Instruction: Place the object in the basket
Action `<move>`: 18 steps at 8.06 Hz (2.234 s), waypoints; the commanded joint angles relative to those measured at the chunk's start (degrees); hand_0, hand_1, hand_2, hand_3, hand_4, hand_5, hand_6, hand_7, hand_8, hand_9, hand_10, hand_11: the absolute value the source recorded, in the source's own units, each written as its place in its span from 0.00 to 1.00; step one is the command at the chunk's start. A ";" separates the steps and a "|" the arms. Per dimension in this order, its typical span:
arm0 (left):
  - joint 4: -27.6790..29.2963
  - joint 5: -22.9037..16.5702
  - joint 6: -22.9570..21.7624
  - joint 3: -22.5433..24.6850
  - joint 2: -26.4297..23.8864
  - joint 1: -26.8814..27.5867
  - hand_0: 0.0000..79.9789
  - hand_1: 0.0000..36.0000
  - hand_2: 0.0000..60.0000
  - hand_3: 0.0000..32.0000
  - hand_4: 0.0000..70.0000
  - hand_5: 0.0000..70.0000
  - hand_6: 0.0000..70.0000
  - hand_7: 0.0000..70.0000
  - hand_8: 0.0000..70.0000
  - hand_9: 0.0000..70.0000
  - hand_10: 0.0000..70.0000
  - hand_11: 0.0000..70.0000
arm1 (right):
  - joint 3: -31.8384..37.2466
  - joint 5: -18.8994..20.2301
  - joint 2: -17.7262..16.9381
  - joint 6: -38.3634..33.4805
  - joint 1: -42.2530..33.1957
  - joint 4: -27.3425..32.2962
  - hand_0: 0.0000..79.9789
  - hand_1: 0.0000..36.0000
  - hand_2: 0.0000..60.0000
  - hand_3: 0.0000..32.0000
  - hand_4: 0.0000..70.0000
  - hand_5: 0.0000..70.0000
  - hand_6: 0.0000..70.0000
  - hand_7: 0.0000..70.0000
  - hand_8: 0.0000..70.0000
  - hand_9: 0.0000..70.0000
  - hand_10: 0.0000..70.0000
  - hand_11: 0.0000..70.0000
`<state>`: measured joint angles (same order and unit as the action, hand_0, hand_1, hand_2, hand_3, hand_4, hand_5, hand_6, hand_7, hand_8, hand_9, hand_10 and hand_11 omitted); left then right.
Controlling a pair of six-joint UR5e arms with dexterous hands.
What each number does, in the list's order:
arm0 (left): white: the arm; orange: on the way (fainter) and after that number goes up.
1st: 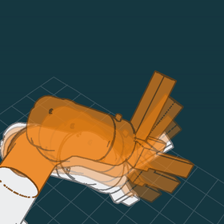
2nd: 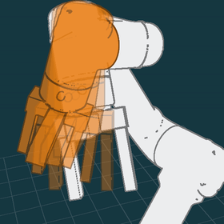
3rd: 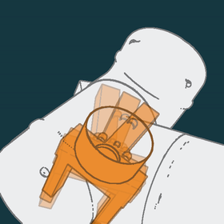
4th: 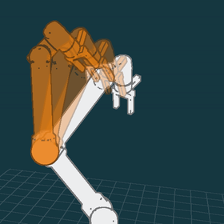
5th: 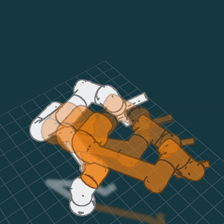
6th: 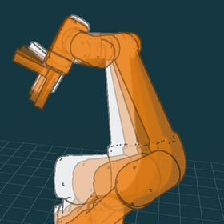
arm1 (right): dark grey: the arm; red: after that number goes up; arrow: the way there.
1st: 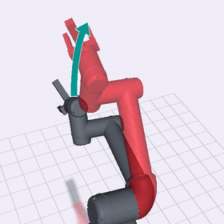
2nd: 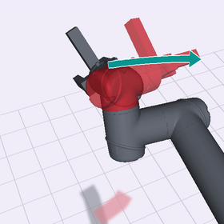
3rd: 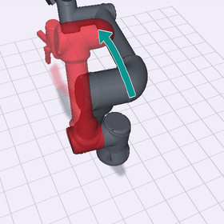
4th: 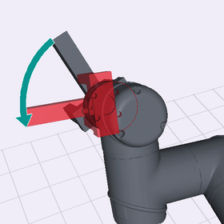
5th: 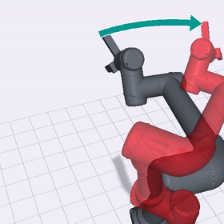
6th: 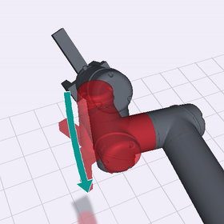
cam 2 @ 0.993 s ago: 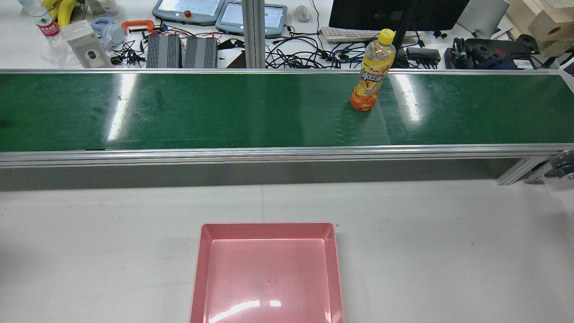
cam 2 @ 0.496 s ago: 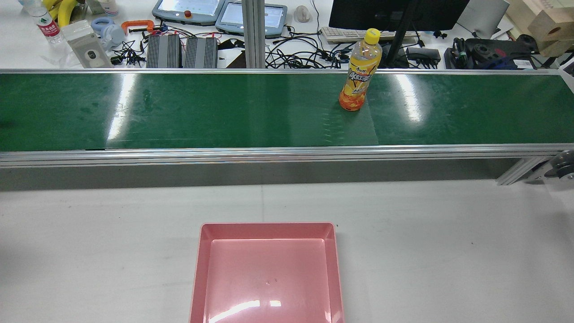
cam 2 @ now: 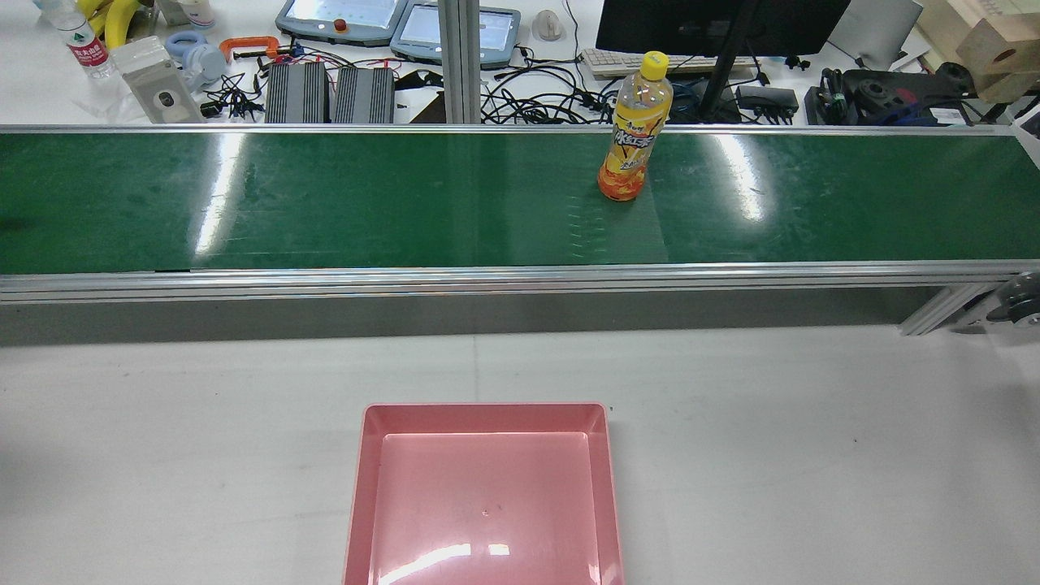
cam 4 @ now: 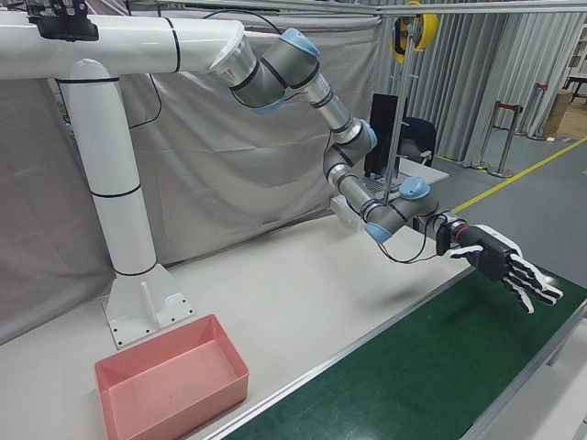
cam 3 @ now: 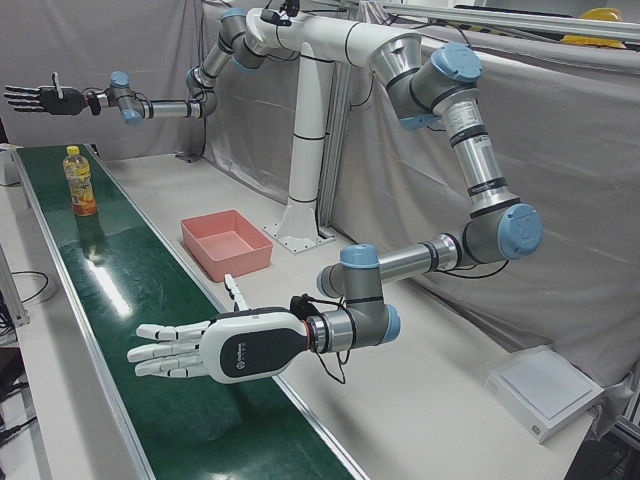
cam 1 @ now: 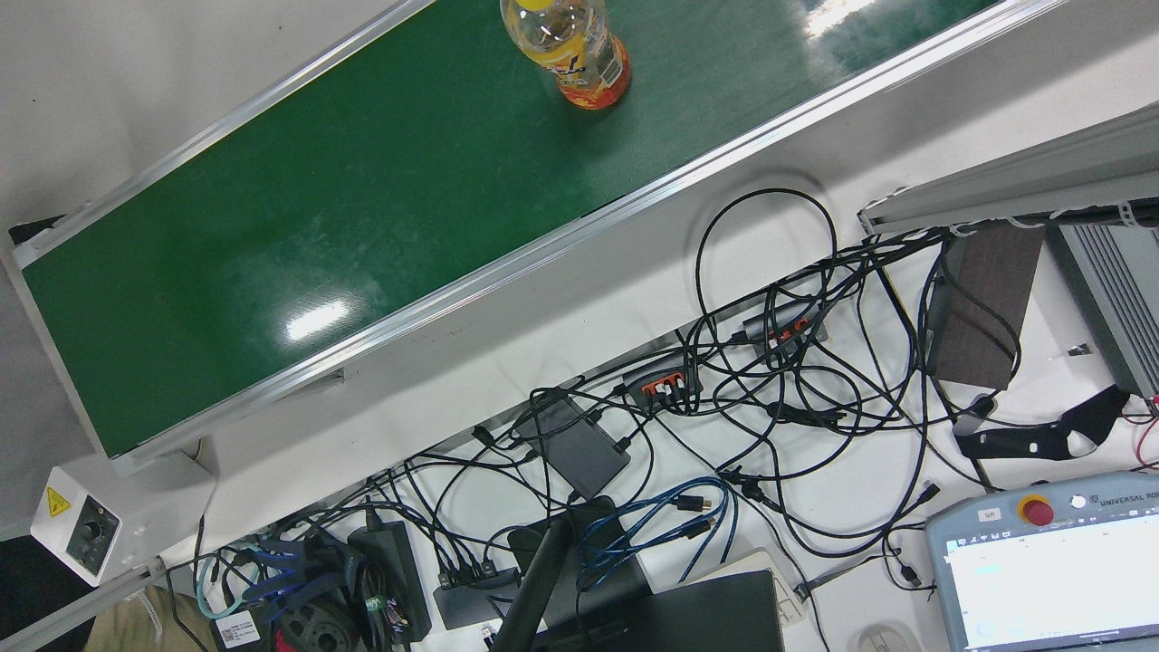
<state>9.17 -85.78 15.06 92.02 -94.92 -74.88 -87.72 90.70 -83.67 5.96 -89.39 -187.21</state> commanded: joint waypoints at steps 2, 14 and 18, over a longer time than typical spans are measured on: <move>0.06 0.00 -0.03 0.09 0.00 0.00 0.61 0.40 0.07 0.00 0.02 0.28 0.01 0.00 0.01 0.05 0.12 0.20 | 0.00 0.00 0.00 0.02 0.00 0.00 0.00 0.00 0.00 0.00 0.00 0.00 0.00 0.00 0.00 0.00 0.00 0.00; 0.06 0.00 -0.03 0.18 0.00 -0.09 0.61 0.41 0.09 0.00 0.02 0.28 0.01 0.00 0.01 0.05 0.13 0.21 | 0.00 0.00 0.00 -0.07 0.00 0.00 0.00 0.00 0.00 0.00 0.00 0.00 0.00 0.00 0.00 0.00 0.00 0.00; 0.06 0.00 0.06 0.35 0.00 0.00 0.61 0.41 0.10 0.00 0.02 0.28 0.01 0.00 0.01 0.05 0.13 0.21 | 0.00 0.00 0.00 0.02 0.00 0.00 0.00 0.00 0.00 0.00 0.00 0.00 0.00 0.00 0.00 0.00 0.00 0.00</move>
<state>9.23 -85.78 15.08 92.30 -94.92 -74.94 -87.72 90.70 -83.67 5.97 -89.39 -187.21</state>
